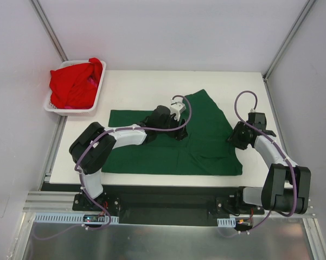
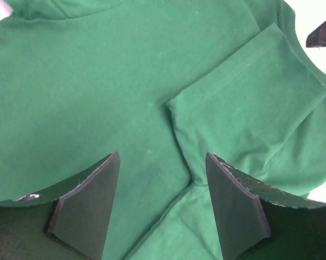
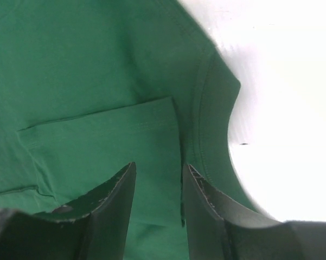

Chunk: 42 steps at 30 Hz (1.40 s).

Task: Fold and stack the t-shirts
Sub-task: Fold the tshirt

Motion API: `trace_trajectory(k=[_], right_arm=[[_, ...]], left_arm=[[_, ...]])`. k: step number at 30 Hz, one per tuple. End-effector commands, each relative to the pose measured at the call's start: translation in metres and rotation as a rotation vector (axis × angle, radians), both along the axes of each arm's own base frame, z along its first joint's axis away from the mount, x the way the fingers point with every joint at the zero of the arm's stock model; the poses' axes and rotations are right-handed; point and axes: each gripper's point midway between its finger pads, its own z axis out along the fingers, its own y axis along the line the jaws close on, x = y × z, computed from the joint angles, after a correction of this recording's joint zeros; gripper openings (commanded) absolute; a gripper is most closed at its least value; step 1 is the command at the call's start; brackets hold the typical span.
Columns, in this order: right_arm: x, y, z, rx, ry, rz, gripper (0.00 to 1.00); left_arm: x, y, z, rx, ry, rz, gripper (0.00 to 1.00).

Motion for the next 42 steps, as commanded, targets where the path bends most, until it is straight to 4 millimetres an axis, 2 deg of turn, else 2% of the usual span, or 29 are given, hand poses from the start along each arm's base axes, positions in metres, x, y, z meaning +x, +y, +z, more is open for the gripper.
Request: trace_trajectory(k=[1,6,14,31,42], right_arm=[[0.014,-0.009,0.007,-0.011,-0.032,-0.021,0.43],[0.017,-0.010,0.003,-0.006,-0.024,-0.029,0.43],[0.023,-0.011,0.003,-0.002,-0.022,-0.033,0.41],[0.033,-0.010,-0.004,0.010,-0.009,-0.039,0.40],[0.036,-0.007,-0.007,0.028,-0.007,-0.033,0.40]], left_arm=[[0.010,-0.019,0.014,-0.065,-0.035,-0.042,0.64],[0.014,-0.030,0.006,-0.072,-0.020,-0.061,0.62],[0.019,-0.043,0.005,-0.098,-0.016,-0.092,0.61],[0.019,-0.053,-0.019,-0.089,0.034,-0.116,0.54],[0.020,-0.059,-0.022,-0.101,0.051,-0.127,0.50]])
